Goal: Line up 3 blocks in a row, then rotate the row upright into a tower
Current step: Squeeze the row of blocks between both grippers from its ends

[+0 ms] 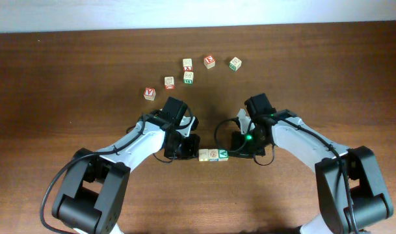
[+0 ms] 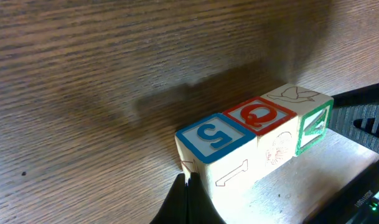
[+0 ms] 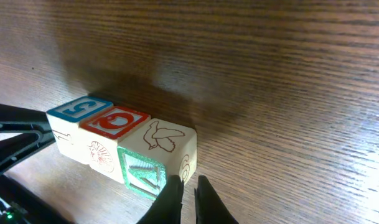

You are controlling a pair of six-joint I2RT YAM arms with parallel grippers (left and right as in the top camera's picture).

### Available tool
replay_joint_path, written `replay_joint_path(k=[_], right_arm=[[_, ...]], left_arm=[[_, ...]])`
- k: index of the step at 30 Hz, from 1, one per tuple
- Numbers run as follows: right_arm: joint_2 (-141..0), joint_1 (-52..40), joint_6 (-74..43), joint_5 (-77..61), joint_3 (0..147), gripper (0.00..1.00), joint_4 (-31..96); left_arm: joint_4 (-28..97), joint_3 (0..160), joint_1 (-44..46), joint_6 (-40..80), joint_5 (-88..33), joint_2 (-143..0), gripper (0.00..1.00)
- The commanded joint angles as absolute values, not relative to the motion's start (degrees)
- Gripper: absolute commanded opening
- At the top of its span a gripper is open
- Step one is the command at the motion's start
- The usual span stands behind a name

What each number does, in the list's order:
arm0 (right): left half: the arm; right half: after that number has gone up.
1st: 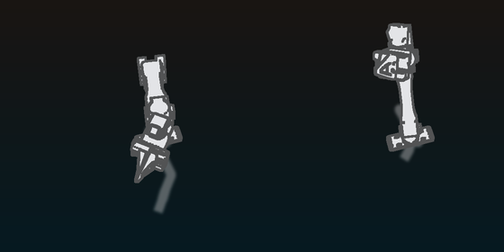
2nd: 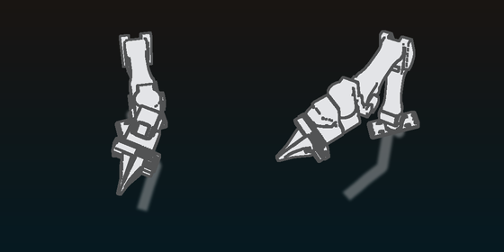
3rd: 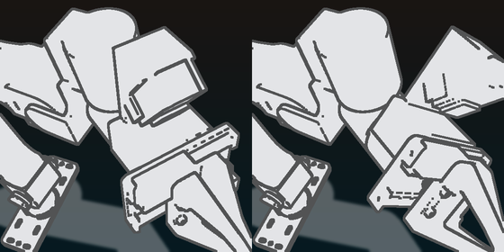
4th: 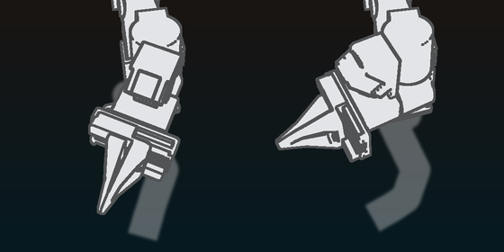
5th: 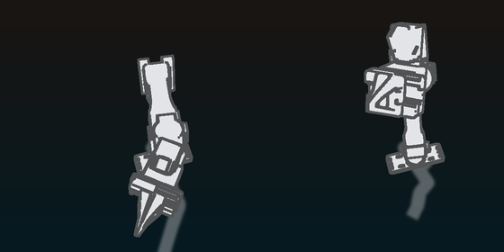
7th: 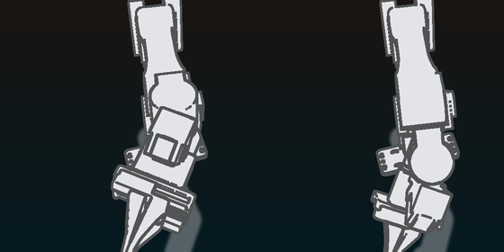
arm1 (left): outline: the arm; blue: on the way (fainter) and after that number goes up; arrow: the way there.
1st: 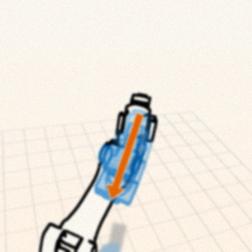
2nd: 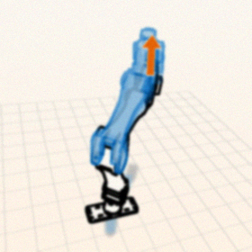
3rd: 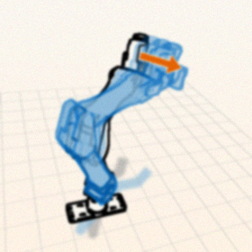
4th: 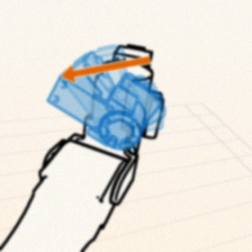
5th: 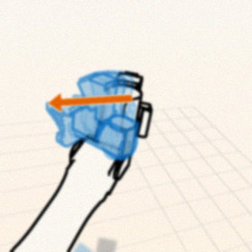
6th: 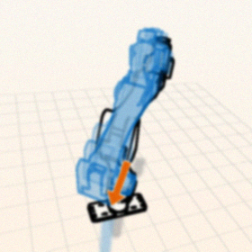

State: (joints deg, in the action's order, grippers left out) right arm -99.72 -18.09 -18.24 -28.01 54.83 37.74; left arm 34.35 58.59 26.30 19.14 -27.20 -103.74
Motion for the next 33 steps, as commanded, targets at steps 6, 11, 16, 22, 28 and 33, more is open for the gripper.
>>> replay_joint_path(k=[6,11,16,22,28,33], right_arm=[[-101.10,-8.08,-12.78,-46.83,44.95,0.04,26.28],[-101.38,-4.62,-12.03,-54.68,40.97,0.04,20.38],[-101.75,-6.52,-15.51,-54.83,40.97,0.04,17.52],[-101.75,-6.52,-18.57,-50.54,40.93,0.04,17.04],[-101.75,-7.07,-18.55,-50.30,40.93,0.04,16.60],[-101.75,-7.92,-18.55,-50.26,40.93,0.04,16.03]], left_arm=[[33.89,58.11,27.11,19.53,-28.67,-104.14,0.00],[33.87,58.11,27.11,19.73,-28.71,-104.14,0.00],[33.82,58.11,27.11,19.77,-28.69,-104.14,0.00],[33.65,58.11,27.11,19.90,-28.69,-104.14,0.00],[33.58,58.11,27.11,19.90,-28.69,-104.14,0.00],[33.45,58.11,27.11,19.90,-28.69,-104.14,0.00]])
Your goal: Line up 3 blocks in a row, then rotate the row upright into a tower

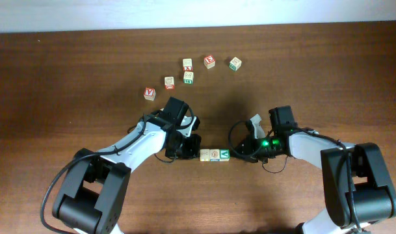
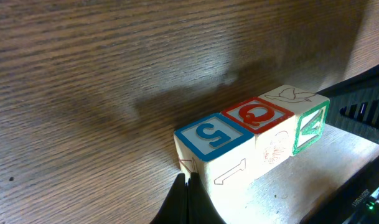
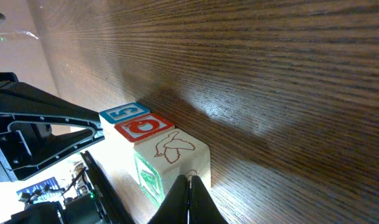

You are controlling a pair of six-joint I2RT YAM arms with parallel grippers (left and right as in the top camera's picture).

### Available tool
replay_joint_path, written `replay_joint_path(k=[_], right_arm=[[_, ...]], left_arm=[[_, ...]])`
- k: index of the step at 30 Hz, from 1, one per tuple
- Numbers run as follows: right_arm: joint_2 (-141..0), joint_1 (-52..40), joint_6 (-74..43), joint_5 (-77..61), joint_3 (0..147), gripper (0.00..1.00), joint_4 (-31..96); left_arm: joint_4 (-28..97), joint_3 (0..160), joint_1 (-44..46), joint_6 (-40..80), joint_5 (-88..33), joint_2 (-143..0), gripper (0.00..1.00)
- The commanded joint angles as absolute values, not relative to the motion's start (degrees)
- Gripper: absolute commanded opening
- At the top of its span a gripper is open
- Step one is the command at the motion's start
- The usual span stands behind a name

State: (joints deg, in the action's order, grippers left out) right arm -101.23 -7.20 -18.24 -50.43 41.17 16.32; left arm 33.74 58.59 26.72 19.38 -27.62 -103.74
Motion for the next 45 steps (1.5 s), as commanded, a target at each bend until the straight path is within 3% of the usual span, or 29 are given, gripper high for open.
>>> replay_joint_path(k=[1,22,45], right_arm=[[-101.75,-7.92,-18.55,-50.28,40.93,0.04,16.03],[-94.87,-12.86,-22.85,-54.81,44.64,0.04,17.58],[-92.97,-20.29,-28.01,-46.76,47.27,0.04,17.96]], left_arm=[[33.45,58.11,27.11,19.92,-28.69,-104.14,0.00],[33.47,58.11,27.11,19.94,-28.69,-104.14,0.00],[33.45,58.11,27.11,19.97,-28.75,-104.14,0.00]])
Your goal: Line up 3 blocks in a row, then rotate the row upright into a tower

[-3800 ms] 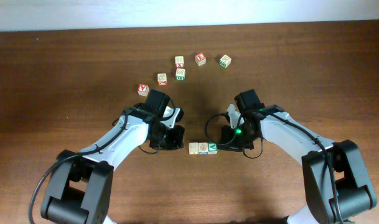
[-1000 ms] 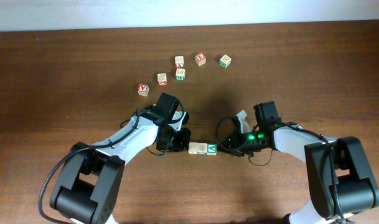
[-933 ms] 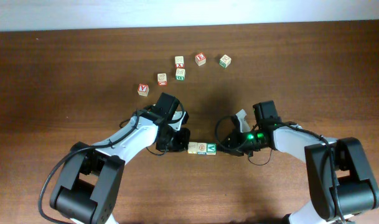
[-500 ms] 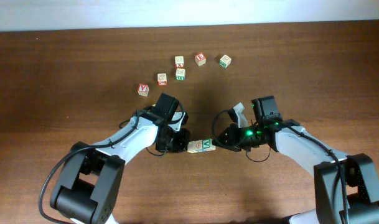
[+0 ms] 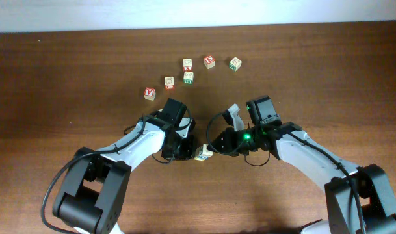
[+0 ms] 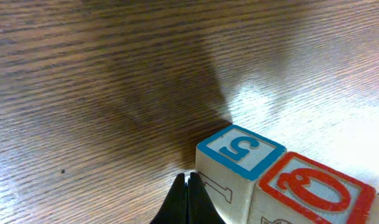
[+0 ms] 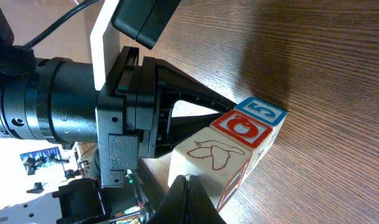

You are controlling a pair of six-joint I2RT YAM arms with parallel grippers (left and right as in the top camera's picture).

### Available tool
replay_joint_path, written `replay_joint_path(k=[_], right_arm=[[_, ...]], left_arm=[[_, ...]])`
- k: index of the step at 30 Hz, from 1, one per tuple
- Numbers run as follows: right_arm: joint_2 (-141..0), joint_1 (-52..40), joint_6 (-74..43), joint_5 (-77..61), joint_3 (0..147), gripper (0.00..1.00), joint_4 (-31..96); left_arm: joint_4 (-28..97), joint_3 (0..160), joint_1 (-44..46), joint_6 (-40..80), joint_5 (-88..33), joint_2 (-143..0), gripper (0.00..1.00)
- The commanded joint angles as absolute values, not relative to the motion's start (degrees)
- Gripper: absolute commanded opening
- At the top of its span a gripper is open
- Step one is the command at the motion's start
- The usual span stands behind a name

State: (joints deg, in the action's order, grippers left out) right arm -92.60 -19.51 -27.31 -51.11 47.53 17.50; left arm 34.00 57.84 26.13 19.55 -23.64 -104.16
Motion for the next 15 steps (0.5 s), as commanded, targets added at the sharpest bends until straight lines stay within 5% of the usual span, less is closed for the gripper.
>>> replay_joint_path(k=[1,15], right_arm=[[-92.99,-20.29,-28.97,-45.54,47.27,0.04,17.96],[-92.99,-24.47,-33.56,-39.99,47.29,0.04,14.57]], left_arm=[[33.45,58.11,27.11,19.97,-28.73,-104.14,0.00],[32.99,58.24,22.20,20.34,-28.71,-104.14,0.00]])
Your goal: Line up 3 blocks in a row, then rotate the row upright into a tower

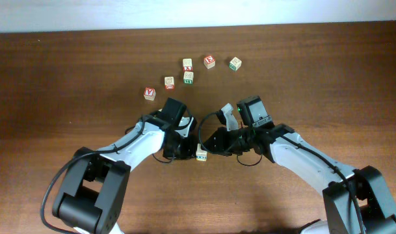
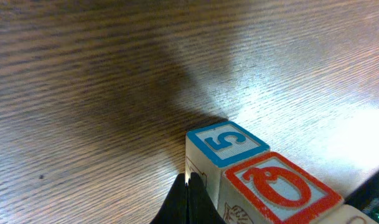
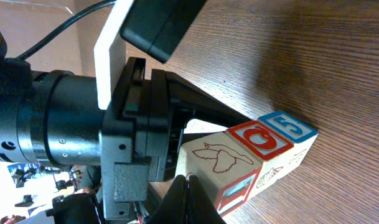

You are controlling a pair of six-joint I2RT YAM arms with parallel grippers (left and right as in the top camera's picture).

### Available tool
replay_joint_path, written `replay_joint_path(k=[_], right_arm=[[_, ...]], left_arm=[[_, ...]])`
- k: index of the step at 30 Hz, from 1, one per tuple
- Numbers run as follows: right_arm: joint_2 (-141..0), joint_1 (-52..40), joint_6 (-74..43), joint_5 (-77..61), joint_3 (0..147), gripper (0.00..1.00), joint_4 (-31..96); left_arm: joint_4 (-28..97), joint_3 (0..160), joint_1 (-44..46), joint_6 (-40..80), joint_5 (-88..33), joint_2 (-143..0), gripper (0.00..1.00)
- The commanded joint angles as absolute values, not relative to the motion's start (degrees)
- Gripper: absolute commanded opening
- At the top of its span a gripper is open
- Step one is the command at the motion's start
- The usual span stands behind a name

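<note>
Three wooden blocks sit in a touching row: a blue "5" block (image 2: 226, 142), a red "Q" block (image 2: 279, 186) and a bird block (image 3: 214, 155). The overhead view shows only one end of the row (image 1: 201, 154), between the two arms; the remainder is hidden under them. My left gripper (image 2: 189, 186) is shut, with its tip against the side of the "5" block. My right gripper (image 3: 186, 186) is also shut, its tip against the bird block at the other end. Neither gripper holds anything.
Several loose letter blocks lie at the back of the brown table (image 1: 328, 71), among them a red "Y" block (image 1: 149, 93), a red one (image 1: 209, 61) and a green one (image 1: 235, 63). The two arms nearly meet at mid-table.
The row of three blocks has turned a little further and now lies closer to front-to-back. My right gripper has shifted slightly left and toward the back. Both grippers remain shut.
At first the row lay left to right between my two shut grippers. Then my right gripper stood off to the right while the left stayed at the "5" end. Later the right tip was at the bird block and the row lay diagonal; now it has turned further.
</note>
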State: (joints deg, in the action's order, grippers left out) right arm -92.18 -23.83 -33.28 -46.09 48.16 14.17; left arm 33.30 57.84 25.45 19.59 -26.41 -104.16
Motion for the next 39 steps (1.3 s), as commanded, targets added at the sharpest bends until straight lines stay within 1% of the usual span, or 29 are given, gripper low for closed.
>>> replay_joint_path(k=[1,6,7,14,15,19,27,32,34,35,37,38,39], right_arm=[[-92.99,-24.47,-33.54,-40.01,47.33,0.04,14.44],[-92.92,-24.47,-33.50,-41.60,48.69,0.06,14.11],[-92.92,-24.47,-33.50,-41.91,48.99,0.10,14.09],[-91.48,-24.47,-33.36,-43.29,49.98,0.13,14.50],[-90.83,-24.47,-33.36,-43.29,50.00,0.15,14.63],[-87.35,-24.47,-33.36,-42.85,50.00,0.16,16.16],[-83.11,-24.34,-33.30,-42.50,51.24,0.15,17.67],[-81.28,-24.36,-27.59,-33.08,57.23,0.15,30.55],[-80.90,-24.36,-24.91,-27.16,62.17,0.16,37.80],[-80.71,-24.36,-23.92,-23.81,64.90,0.17,41.28],[-80.23,-24.36,-22.68,-16.51,70.76,0.24,48.58],[-79.79,-24.36,-22.68,-12.01,74.26,0.31,52.99],[-79.48,-24.36,-22.68,-9.04,76.82,0.33,56.12]], left_arm=[[32.99,58.43,20.47,20.34,-28.71,-104.14,0.00],[33.95,61.52,13.02,18.48,-29.82,-102.39,0.00],[34.06,62.04,12.56,17.89,-29.71,-100.84,0.00],[34.09,62.63,12.58,17.23,-26.57,-93.62,0.00],[34.09,62.63,12.58,17.23,-26.35,-93.32,0.00],[34.11,62.63,12.58,17.08,-24.21,-93.19,0.00],[33.80,63.51,12.58,16.95,-24.16,-93.19,0.00],[41.15,71.70,12.58,9.21,-23.86,-92.90,0.00],[46.17,77.58,12.58,7.05,-19.31,-92.86,0.00],[49.01,80.66,12.58,5.85,-16.93,-92.86,0.00],[54.52,86.15,12.58,5.87,-9.98,-92.68,0.00],[57.19,89.10,12.58,5.89,-5.80,-92.40,0.04],[58.54,90.67,12.58,5.89,-3.11,-92.12,0.11]])
